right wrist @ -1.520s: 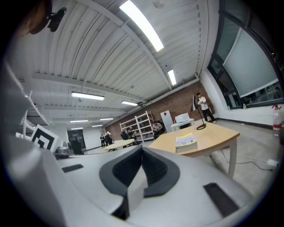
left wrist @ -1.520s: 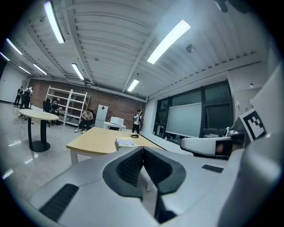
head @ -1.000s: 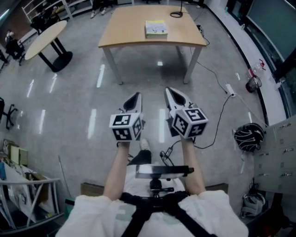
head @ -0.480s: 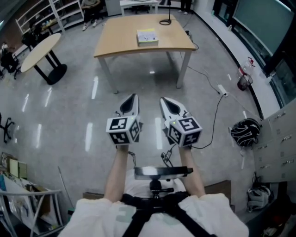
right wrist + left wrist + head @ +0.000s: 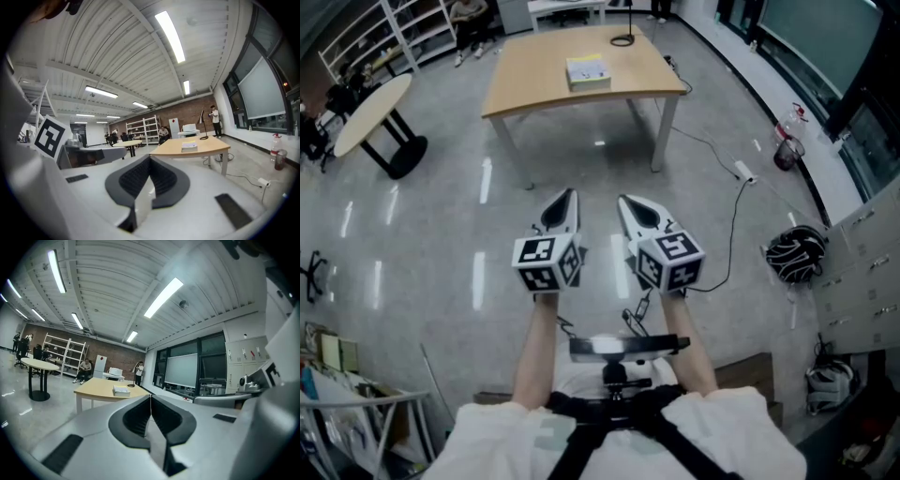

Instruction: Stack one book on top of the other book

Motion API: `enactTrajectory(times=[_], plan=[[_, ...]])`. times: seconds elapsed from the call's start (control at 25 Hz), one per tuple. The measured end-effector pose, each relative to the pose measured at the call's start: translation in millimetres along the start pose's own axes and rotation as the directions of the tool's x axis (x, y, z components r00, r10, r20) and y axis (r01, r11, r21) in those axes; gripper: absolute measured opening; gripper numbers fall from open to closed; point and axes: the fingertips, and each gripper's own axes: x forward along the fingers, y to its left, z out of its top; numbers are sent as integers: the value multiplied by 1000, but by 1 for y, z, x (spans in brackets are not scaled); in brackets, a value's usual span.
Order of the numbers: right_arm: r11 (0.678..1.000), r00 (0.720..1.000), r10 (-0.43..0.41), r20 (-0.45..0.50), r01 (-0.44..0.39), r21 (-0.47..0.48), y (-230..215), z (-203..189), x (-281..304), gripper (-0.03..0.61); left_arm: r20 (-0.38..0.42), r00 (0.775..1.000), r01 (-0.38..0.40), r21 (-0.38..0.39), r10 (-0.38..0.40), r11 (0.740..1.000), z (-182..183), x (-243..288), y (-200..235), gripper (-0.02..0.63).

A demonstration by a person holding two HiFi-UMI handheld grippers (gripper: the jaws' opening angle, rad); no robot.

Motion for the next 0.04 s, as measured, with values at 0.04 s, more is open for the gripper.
enactTrajectory(times=[0.04], plan=[[1000,1000,-2,4,2,-4,0,2,0,-2,-1,1000,2,1,-2,1000,0,1,0,18]])
